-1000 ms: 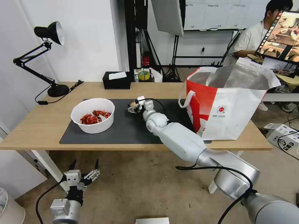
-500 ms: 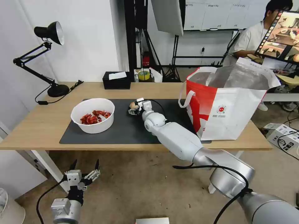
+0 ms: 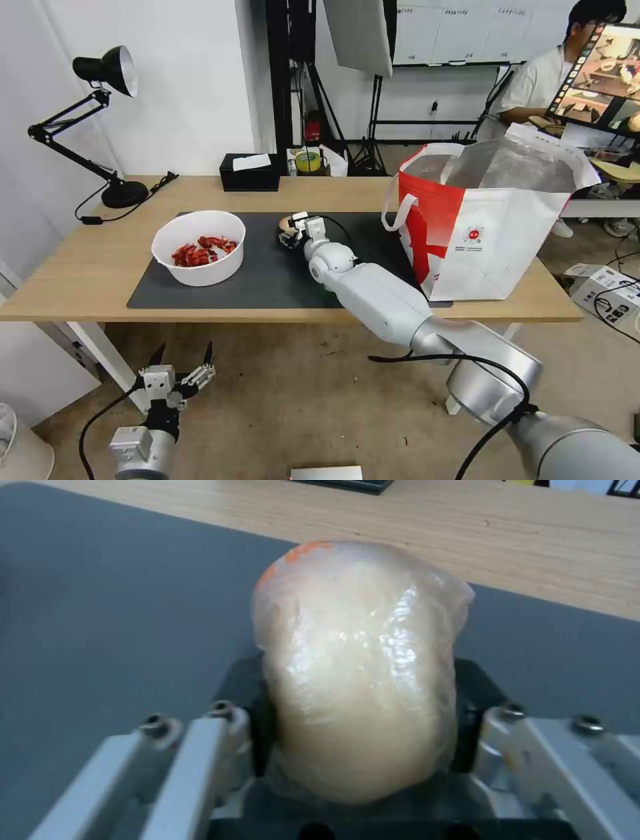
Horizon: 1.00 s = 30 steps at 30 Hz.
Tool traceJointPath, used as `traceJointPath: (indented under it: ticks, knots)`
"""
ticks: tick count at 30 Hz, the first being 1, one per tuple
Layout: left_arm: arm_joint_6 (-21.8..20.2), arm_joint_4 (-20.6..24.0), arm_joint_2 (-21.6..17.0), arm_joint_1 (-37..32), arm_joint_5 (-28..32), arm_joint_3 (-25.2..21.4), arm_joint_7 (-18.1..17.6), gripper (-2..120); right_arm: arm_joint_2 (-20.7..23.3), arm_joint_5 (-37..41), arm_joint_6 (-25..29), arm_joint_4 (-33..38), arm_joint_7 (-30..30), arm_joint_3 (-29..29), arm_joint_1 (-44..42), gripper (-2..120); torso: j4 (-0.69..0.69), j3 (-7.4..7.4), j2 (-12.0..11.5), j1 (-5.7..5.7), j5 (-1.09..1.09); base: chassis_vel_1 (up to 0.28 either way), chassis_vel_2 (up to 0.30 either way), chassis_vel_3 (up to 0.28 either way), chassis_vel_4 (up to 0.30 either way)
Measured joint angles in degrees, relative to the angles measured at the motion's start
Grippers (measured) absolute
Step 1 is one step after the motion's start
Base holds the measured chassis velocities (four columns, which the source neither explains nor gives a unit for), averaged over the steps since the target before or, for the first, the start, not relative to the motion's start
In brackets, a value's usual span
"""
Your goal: Pick up the trash from the table and place it into the takeout bag.
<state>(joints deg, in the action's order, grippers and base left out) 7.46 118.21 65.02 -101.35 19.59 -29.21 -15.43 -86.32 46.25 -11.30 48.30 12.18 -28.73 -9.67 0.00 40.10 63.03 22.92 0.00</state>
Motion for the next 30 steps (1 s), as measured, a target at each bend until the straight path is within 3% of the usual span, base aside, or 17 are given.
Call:
traceJointPath:
  ticks: [7, 10, 18, 21, 26, 30]
  knots:
    - [0.0, 0.3, 0.0, -0.3, -0.2, 0.4, 0.0, 100, 4.1, -1.5, 4.7, 7.6, 2.7, -1.2, -2.1, 22, 0.0, 0.0, 0.0, 0.0, 0.0, 0.0, 0.0, 0.0, 0.0]
    - [-0.1, 0.8, 0.0, -0.6, -0.5, 0.4, 0.0, 100, 8.1, -9.3, 10.8, 13.7, 4.6, -1.7, -4.1, 11, 0.0, 0.0, 0.0, 0.0, 0.01, 0.0, 0.0, 0.0, 0.0]
    - [-0.2, 1.6, 0.8, -1.5, -1.4, 0.8, 0.0, 100, 16.3, -14.3, 13.8, 30.4, 13.0, 0.2, -9.3, 8, 0.0, 0.0, 0.0, 0.0, 0.02, 0.0, 0.0, 0.0, 0.0]
    - [-0.2, 2.0, 1.2, -1.9, -1.9, 1.1, -0.1, 100, 20.1, -14.5, 13.5, 40.1, 17.2, 3.5, -12.1, 8, 0.0, 0.0, 0.0, 0.0, 0.02, 0.0, 0.0, 0.0, 0.0]
    - [-0.2, 2.3, 1.4, -2.3, -2.2, 1.2, -0.1, 100, 24.1, -14.7, 11.5, 47.3, 19.3, 7.6, -13.7, 8, 0.0, 0.0, 0.0, -0.01, 0.02, 0.0, 0.0, 0.0, 0.0]
    - [-0.2, 2.7, 1.3, -2.7, -2.6, 1.3, -0.1, 100, 29.2, -20.2, 10.4, 54.2, 24.2, 14.0, -15.8, 7, -0.01, 0.0, 0.0, 0.0, 0.02, 0.0, 0.0, 0.0, 0.0]
